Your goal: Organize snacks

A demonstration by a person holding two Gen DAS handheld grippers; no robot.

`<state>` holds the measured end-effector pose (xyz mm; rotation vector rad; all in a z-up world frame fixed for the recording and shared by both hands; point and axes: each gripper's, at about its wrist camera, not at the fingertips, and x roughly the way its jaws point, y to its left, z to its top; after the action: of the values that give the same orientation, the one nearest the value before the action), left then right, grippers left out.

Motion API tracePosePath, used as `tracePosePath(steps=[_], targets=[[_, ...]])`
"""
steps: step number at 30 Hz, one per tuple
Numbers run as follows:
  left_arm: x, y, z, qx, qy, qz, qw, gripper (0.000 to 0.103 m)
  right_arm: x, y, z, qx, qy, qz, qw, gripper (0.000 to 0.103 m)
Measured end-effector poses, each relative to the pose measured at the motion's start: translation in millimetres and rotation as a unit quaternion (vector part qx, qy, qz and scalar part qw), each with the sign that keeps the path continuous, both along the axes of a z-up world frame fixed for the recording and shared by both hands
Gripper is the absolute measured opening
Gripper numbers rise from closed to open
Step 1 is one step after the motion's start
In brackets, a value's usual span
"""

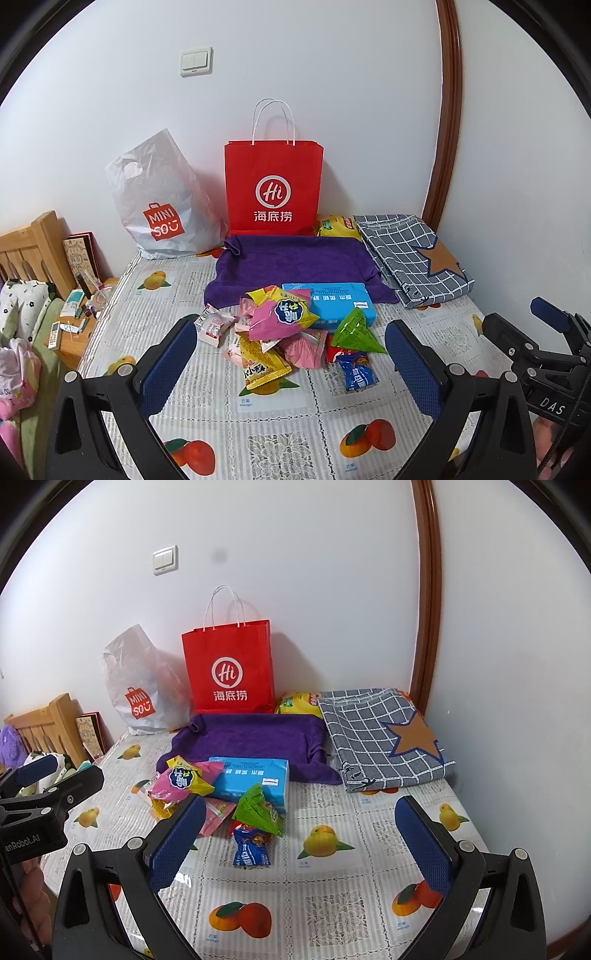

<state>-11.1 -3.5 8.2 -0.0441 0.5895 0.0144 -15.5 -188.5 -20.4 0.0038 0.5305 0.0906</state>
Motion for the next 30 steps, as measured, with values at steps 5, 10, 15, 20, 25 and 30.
tracePosePath(steps=[5, 10, 15, 20, 25, 30], targets=[[1, -2, 2, 0.001, -0.001, -0.001, 1.0, 0.102, 1, 0, 0, -0.001, 0.0, -0.001, 1.0, 0.102], [2, -3, 2, 0.006, -0.004, -0.001, 1.0, 0.102, 0, 1, 0, -0.002, -0.002, -0.001, 1.0, 0.102], [3, -4, 2, 0.008, -0.006, 0.0, 0.9999, 0.102, 0, 0, 0, 0.001, -0.003, -0.001, 1.0, 0.102], [4, -3, -1, 0.009, -0.012, 0.005, 0.9999, 0.102, 1, -2, -2, 0.002, -0.003, 0.001, 1.0, 0.102], [15, 4, -12, 0.006, 0.001, 0.007, 1.0, 0.102, 11, -3, -13, 0.003, 0.01, 0.002, 1.0, 0.1], [35, 11, -29, 0.012, 0.042, 0.005, 0.999, 0.102, 26, -4, -29, 0.012, 0.025, 0.008, 1.0, 0.098]])
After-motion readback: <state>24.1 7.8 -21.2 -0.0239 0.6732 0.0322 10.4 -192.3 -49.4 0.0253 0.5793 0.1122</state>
